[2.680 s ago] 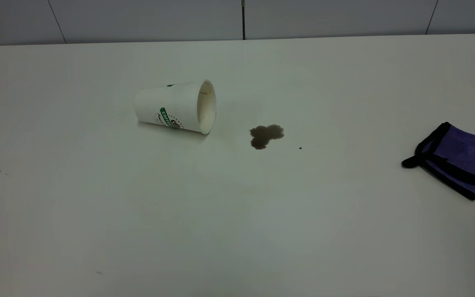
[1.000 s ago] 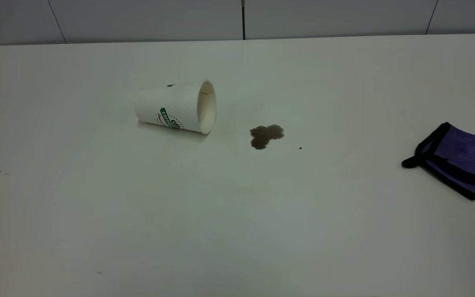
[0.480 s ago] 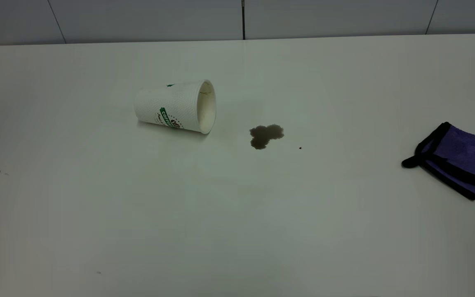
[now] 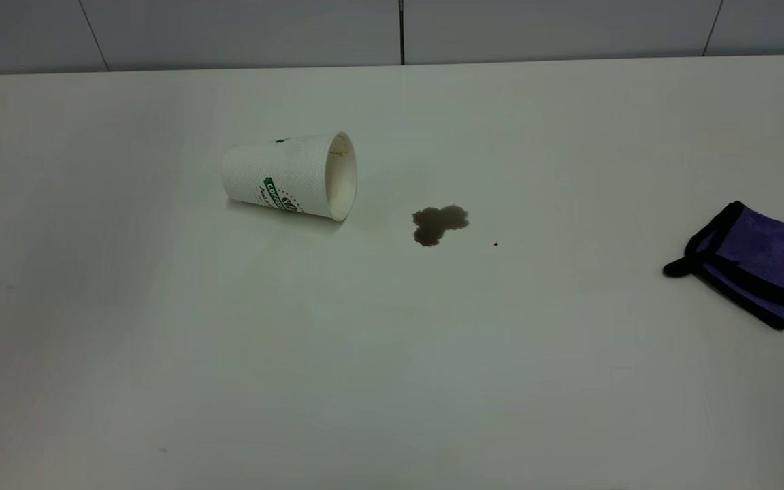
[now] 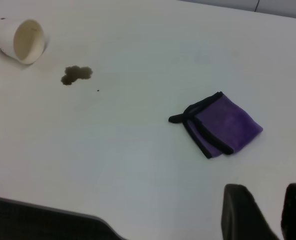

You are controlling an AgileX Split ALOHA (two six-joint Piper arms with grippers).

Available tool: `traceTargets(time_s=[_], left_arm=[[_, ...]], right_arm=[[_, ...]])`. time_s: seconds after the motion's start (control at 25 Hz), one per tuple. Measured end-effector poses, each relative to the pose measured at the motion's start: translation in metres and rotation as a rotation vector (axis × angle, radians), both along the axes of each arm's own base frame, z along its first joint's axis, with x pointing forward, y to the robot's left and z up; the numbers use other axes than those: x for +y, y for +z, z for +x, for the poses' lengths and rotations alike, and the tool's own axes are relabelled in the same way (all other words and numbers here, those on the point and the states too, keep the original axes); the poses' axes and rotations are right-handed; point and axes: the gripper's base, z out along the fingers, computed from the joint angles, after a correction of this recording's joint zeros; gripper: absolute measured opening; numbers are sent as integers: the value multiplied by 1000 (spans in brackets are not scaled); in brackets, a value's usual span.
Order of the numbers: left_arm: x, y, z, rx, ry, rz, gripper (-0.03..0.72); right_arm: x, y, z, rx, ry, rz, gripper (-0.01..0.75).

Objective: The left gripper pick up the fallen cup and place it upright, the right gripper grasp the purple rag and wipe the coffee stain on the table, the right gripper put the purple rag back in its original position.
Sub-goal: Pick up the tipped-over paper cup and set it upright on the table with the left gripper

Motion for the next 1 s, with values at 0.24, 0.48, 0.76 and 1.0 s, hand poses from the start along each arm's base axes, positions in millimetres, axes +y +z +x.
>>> traceTargets(time_s=[0.24, 0.48, 0.76, 1.0], left_arm=[[-69, -64, 37, 46, -91, 129, 712], [-124, -114, 67, 43, -155, 172, 712], [-165, -162, 94, 31, -197, 190, 702], [-174, -200, 107, 24, -175, 222, 693]], right_arm=[[0, 0, 0, 0, 0, 0, 239], [0, 0, 0, 0, 0, 0, 239], [0, 0, 0, 0, 0, 0, 239], [0, 0, 0, 0, 0, 0, 239]])
